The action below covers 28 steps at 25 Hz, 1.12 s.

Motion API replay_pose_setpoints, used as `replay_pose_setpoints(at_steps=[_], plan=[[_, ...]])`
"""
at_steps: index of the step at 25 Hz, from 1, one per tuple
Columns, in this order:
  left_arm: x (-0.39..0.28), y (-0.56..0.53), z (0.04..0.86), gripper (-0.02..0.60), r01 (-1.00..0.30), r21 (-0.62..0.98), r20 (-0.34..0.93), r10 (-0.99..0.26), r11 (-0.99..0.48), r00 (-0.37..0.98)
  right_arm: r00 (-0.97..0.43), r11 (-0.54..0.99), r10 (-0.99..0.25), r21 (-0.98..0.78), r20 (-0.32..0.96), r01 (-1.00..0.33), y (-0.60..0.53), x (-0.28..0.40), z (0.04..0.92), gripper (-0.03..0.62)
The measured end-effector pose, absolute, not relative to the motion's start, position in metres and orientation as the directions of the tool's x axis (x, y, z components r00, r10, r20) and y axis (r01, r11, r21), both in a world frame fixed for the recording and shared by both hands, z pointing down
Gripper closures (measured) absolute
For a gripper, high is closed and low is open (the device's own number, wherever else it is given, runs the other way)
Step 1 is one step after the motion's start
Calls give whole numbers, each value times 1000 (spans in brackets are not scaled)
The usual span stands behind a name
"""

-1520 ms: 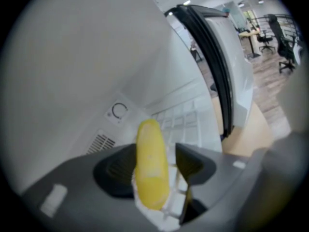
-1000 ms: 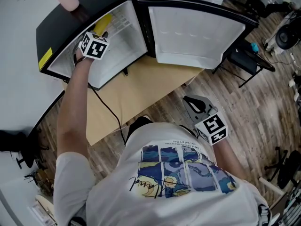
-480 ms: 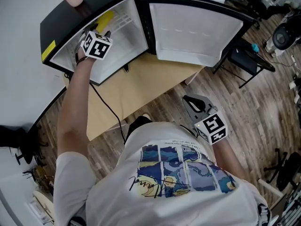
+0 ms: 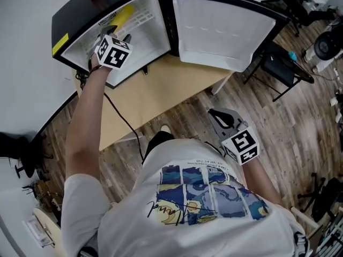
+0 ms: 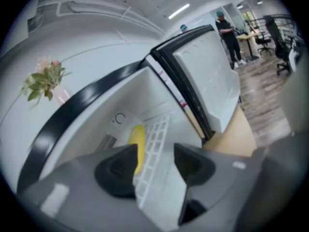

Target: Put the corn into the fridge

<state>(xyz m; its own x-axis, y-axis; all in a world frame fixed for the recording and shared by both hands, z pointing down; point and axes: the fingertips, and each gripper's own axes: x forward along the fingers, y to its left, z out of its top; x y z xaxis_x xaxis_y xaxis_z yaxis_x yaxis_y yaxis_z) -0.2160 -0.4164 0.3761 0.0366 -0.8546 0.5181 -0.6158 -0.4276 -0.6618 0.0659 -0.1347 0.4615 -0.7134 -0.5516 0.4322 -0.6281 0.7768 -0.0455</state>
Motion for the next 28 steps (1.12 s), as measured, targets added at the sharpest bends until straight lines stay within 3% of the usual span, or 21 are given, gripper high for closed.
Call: replay_pose_setpoints(at_steps=[6, 21, 28], plan=[[-205, -382, 373, 363, -624, -657, 507, -861, -424, 50, -726, 794, -530, -46, 439, -607, -118, 68, 464, 580], [-175, -270, 365, 548, -669, -609, 465, -875, -426, 134, -772, 843, -472, -38, 426, -536, -84, 57, 461, 580], [-159, -222, 365, 572, -699, -558, 455, -869, -448, 193, -779, 851, -459, -41, 427, -523, -72, 54, 462, 580]])
